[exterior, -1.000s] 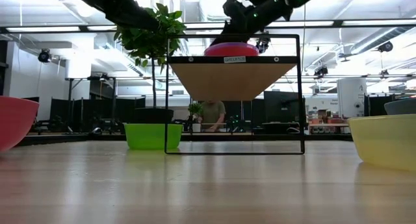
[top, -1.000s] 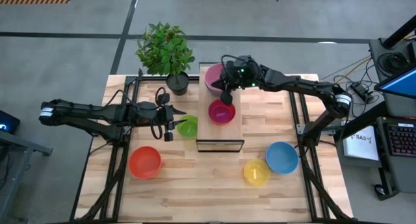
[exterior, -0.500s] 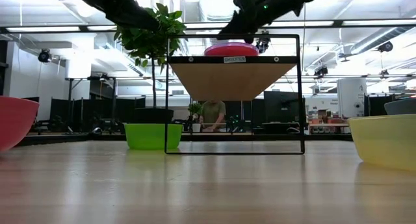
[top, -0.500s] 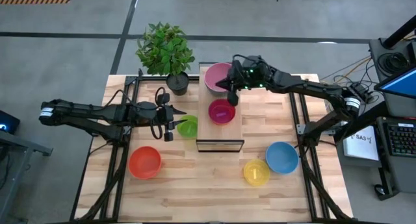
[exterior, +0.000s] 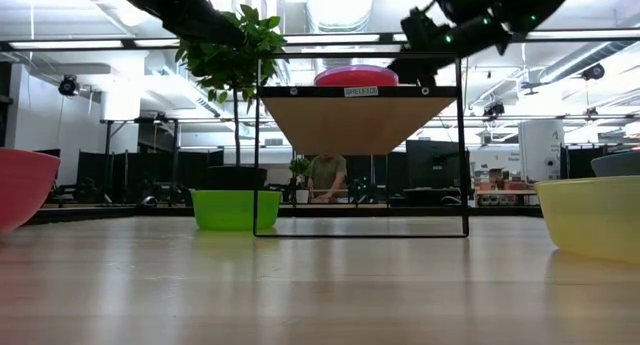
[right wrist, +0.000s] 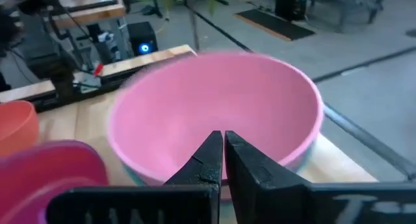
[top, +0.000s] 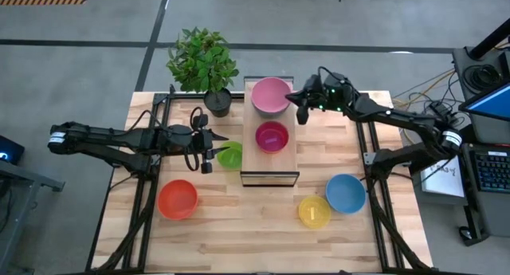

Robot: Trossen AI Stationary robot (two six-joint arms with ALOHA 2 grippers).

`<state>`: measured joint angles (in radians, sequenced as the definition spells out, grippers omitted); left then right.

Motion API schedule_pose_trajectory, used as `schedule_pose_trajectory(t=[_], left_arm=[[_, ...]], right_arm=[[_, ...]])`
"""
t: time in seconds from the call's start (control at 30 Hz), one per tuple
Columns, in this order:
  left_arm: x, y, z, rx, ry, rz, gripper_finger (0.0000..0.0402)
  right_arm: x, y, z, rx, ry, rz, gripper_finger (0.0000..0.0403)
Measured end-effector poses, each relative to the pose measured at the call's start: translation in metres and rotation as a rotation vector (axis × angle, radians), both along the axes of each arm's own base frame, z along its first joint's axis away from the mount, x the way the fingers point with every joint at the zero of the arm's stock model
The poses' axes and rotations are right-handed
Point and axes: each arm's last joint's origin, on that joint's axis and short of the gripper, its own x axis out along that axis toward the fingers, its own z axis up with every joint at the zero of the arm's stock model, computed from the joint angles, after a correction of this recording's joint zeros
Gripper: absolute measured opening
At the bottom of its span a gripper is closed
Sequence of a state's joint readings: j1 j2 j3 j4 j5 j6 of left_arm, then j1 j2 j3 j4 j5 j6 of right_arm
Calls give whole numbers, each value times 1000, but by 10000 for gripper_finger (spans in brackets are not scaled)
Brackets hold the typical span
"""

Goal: Place and stack bowls onto a shelf
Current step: Stack the pink bowl into the blue bowl on the shelf, then stack the green transparent bowl into the purple transparent bowl on the shelf

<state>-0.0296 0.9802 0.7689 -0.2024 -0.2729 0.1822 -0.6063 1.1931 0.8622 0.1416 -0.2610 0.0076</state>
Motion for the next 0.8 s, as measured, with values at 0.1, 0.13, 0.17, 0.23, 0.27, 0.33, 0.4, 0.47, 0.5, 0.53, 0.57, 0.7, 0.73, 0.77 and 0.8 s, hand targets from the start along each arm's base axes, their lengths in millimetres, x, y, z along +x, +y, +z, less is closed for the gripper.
schedule_pose_trajectory(t=[0.1,0.13,0.17,0.23,0.27,0.33,0.4,0.47,0.5,0.53,0.57,0.7,0.73,0.77,0.8], left_arm=[[0,0,0,0,0,0,104],[0,0,0,0,0,0,104],[0,0,0,0,0,0,104],[0,0,0,0,0,0,104],[0,0,0,0,0,0,104],[0,0,0,-1,-1,0,104],[0,0,0,-8,-3,4,104],[0,0,0,-25,-7,11,104],[0,0,0,-40,-11,17,104],[0,0,0,-60,-13,24,104],[0,0,-1,-88,-12,34,104],[-4,-2,-9,-286,43,61,104],[-4,-3,-13,-355,69,65,104],[-5,-5,-16,-425,99,68,104],[-6,-7,-19,-497,136,72,104]], right_arm=[[-1,1,-4,13,8,-1,9],[-1,1,-3,11,2,1,9],[-1,1,0,11,-4,1,9],[-1,2,13,6,-41,-4,9],[-3,2,20,3,-59,-6,9],[-5,8,35,-6,-85,29,9],[-6,20,44,-13,-93,92,9],[-7,34,48,-8,-86,140,9],[-8,41,48,-6,-85,163,9],[-9,49,48,-3,-78,187,9],[-11,57,47,4,-67,206,9],[-14,90,41,34,-41,306,9],[-14,98,39,37,-34,333,9],[-15,105,36,40,-29,364,9],[-15,112,34,40,-25,390,9]])
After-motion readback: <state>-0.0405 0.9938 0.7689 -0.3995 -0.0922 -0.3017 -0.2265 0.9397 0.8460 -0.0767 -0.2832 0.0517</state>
